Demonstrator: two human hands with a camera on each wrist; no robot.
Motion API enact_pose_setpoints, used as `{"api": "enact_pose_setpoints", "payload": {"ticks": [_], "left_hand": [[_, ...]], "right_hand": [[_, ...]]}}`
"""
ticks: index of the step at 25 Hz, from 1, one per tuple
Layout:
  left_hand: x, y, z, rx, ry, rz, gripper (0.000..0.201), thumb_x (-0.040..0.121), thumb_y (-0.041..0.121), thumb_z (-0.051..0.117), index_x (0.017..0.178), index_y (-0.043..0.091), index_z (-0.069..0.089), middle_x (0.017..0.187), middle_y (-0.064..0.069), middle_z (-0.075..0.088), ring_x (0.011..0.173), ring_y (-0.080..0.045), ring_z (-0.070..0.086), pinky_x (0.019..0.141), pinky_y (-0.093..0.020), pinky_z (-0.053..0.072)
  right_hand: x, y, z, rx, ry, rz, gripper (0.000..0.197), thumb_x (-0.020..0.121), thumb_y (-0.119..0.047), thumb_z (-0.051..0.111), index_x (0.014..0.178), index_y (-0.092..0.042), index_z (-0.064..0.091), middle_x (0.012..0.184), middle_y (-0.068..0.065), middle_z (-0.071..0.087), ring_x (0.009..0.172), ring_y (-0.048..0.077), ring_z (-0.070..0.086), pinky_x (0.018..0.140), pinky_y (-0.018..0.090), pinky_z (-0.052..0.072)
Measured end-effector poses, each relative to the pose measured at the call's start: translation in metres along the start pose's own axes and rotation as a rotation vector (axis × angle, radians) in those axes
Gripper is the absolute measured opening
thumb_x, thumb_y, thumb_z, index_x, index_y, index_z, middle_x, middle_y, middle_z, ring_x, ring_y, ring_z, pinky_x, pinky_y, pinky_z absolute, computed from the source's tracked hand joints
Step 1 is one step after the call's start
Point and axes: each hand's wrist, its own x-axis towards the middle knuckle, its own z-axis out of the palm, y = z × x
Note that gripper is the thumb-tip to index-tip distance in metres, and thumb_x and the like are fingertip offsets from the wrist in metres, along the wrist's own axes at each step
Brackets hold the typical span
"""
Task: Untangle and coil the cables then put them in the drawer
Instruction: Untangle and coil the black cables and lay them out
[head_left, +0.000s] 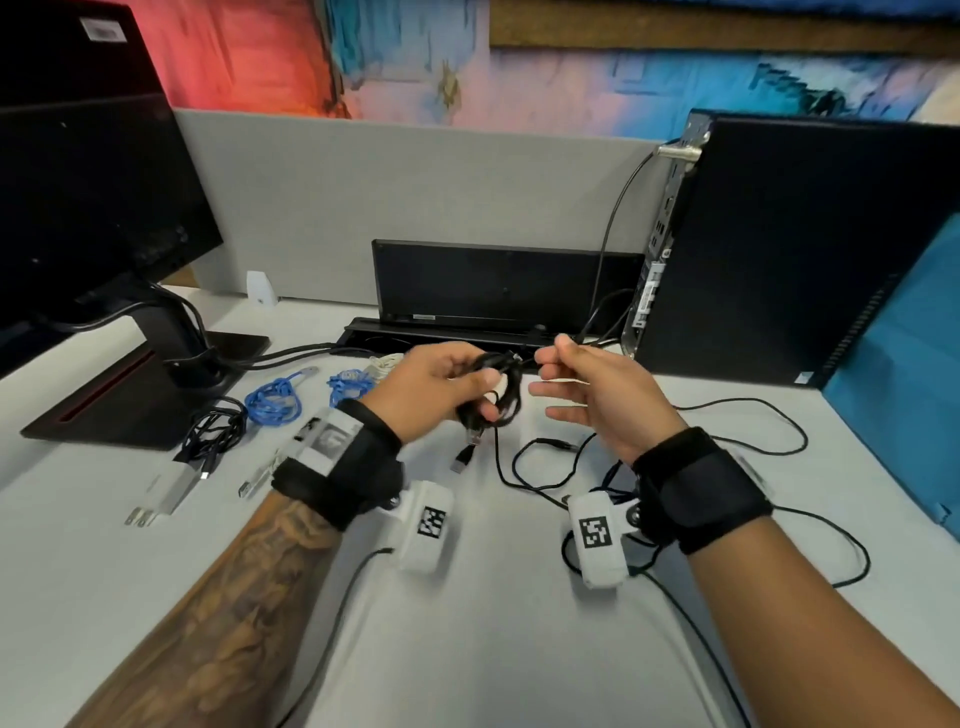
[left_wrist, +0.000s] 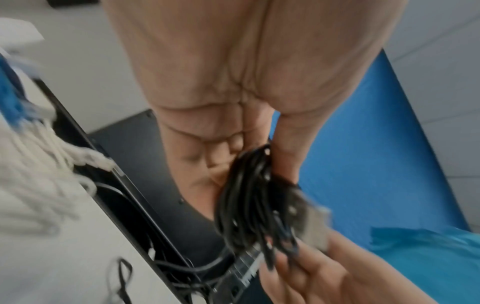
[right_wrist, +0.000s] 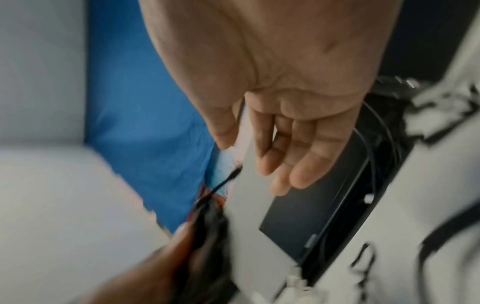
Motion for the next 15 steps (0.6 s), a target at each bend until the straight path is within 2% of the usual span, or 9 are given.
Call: {"api": "enact_pose_setpoints", "payload": {"ticks": [2,4,5,7,8,10,12,14,15], "left_hand": [[-0.010,-0.001,-0.026,0.039,0.033,-0.053,0.005,0.094,0.015,0.065,0.093,0.012,0.069,0.077,-0.002,0.067,0.068,-0.007,0.064,0.063,-0.022,0.052],[-0.020,-0.014,-0.051,0.104,0.053,-0.136,0.002,0.093,0.016,0.067,0.093,0.017,0.066,0.074,-0.002,0.069,0.067,-0.009,0.065,0.059,-0.026,0.053],[-0.024,-0.021,-0.060,0.152,0.061,-0.201,0.006,0.092,0.018,0.069,0.093,0.017,0.063,0.075,-0.004,0.071,0.070,-0.013,0.066,0.060,-0.030,0.054],[-0.027,-0.038,-0.071,0.328,0.038,-0.326,0.018,0.084,0.027,0.075,0.086,0.017,0.061,0.081,-0.004,0.074,0.078,-0.026,0.067,0.073,-0.037,0.057],[-0.028,-0.044,-0.075,0.475,0.007,-0.364,0.020,0.082,0.032,0.075,0.085,0.017,0.063,0.085,-0.002,0.073,0.081,-0.027,0.067,0.078,-0.033,0.056],[-0.029,-0.048,-0.075,0.765,-0.026,-0.418,0.017,0.087,0.034,0.070,0.094,0.019,0.070,0.093,0.000,0.072,0.076,-0.015,0.063,0.067,-0.020,0.050],[-0.030,-0.045,-0.070,0.919,-0.026,-0.474,0.020,0.092,0.035,0.065,0.100,0.018,0.073,0.099,-0.002,0.071,0.074,-0.012,0.060,0.061,-0.018,0.045],[-0.030,-0.037,-0.064,1.114,-0.065,-0.488,0.029,0.094,0.038,0.061,0.104,0.014,0.072,0.106,-0.006,0.070,0.090,-0.019,0.063,0.071,-0.023,0.047],[-0.028,-0.030,-0.063,1.189,-0.051,-0.444,0.033,0.094,0.040,0.059,0.106,0.011,0.070,0.110,-0.008,0.069,0.097,-0.022,0.063,0.077,-0.025,0.047]], "right_hand": [[-0.004,-0.005,-0.007,-0.332,-0.007,-0.064,0.030,0.098,-0.044,0.059,0.106,-0.020,0.074,0.098,-0.003,0.072,0.096,0.014,0.073,0.078,0.029,0.053],[-0.005,-0.002,-0.015,-0.724,-0.035,-0.118,0.024,0.095,-0.043,0.063,0.104,-0.022,0.073,0.101,-0.006,0.071,0.097,0.012,0.068,0.084,0.028,0.052],[-0.004,0.001,-0.017,-0.922,-0.056,-0.115,0.024,0.094,-0.042,0.064,0.108,-0.023,0.071,0.105,-0.006,0.070,0.099,0.012,0.065,0.088,0.028,0.052],[0.000,0.008,-0.017,-1.231,-0.137,-0.062,0.033,0.096,-0.039,0.061,0.126,-0.025,0.063,0.121,-0.005,0.065,0.109,0.015,0.061,0.096,0.031,0.050],[0.002,0.011,-0.016,-1.324,-0.183,-0.030,0.038,0.098,-0.036,0.059,0.134,-0.025,0.058,0.130,-0.004,0.061,0.114,0.017,0.058,0.099,0.031,0.049],[0.006,0.016,-0.015,-1.412,-0.237,0.051,0.043,0.098,-0.029,0.059,0.141,-0.026,0.055,0.136,-0.002,0.058,0.121,0.020,0.056,0.104,0.034,0.048],[0.010,0.022,-0.015,-1.482,-0.247,0.089,0.036,0.095,-0.027,0.064,0.131,-0.026,0.062,0.130,-0.001,0.063,0.116,0.020,0.059,0.099,0.033,0.051],[0.012,0.023,-0.019,-1.484,-0.209,0.060,0.021,0.093,-0.027,0.067,0.114,-0.027,0.069,0.117,-0.003,0.067,0.106,0.019,0.062,0.090,0.032,0.053],[0.009,0.019,-0.024,-1.415,-0.165,0.020,0.015,0.092,-0.027,0.068,0.107,-0.028,0.069,0.110,-0.005,0.066,0.102,0.018,0.062,0.086,0.031,0.052]]}}
